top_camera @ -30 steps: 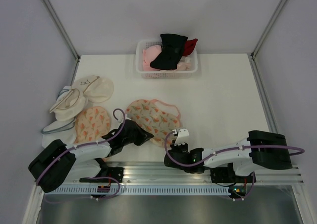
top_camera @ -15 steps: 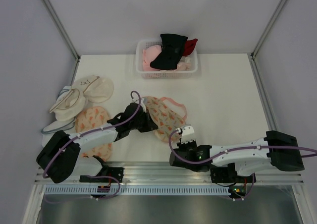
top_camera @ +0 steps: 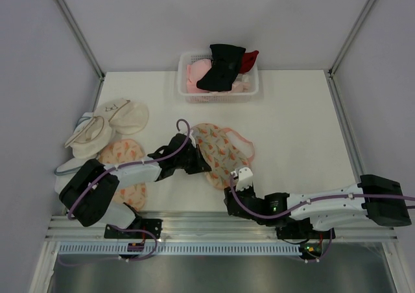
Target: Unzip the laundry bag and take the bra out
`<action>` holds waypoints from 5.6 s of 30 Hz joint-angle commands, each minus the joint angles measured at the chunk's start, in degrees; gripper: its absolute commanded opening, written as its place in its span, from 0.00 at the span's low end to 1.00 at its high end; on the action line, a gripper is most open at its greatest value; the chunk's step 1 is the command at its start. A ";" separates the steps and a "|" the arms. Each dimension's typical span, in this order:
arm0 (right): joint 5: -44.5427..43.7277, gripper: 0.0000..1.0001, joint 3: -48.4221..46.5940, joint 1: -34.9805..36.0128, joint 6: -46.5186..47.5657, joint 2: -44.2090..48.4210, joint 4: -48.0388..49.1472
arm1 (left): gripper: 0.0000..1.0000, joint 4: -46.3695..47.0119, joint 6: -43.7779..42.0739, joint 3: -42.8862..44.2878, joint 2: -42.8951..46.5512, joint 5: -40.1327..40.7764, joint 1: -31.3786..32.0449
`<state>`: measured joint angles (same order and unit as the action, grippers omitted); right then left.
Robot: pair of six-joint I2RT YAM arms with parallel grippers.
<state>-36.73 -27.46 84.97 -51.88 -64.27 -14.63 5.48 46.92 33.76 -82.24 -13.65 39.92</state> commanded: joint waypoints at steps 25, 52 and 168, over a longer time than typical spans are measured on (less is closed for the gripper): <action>-16.53 0.22 -1.98 -1.29 -6.31 -18.79 13.67 | 0.02 10.70 6.26 -4.84 -3.63 -4.02 0.77; -1.15 0.00 -7.78 -1.30 -2.18 -9.82 -11.48 | 0.33 -0.38 -10.80 14.05 -14.00 -10.60 -2.48; 38.48 0.01 -12.18 -14.04 15.84 -27.84 37.65 | 0.70 -1.09 23.13 -23.48 38.04 6.44 -6.70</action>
<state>-1.21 -38.79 70.96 -36.77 -91.77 17.39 -4.05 66.67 9.89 -42.52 -8.97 31.94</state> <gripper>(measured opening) 0.007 0.740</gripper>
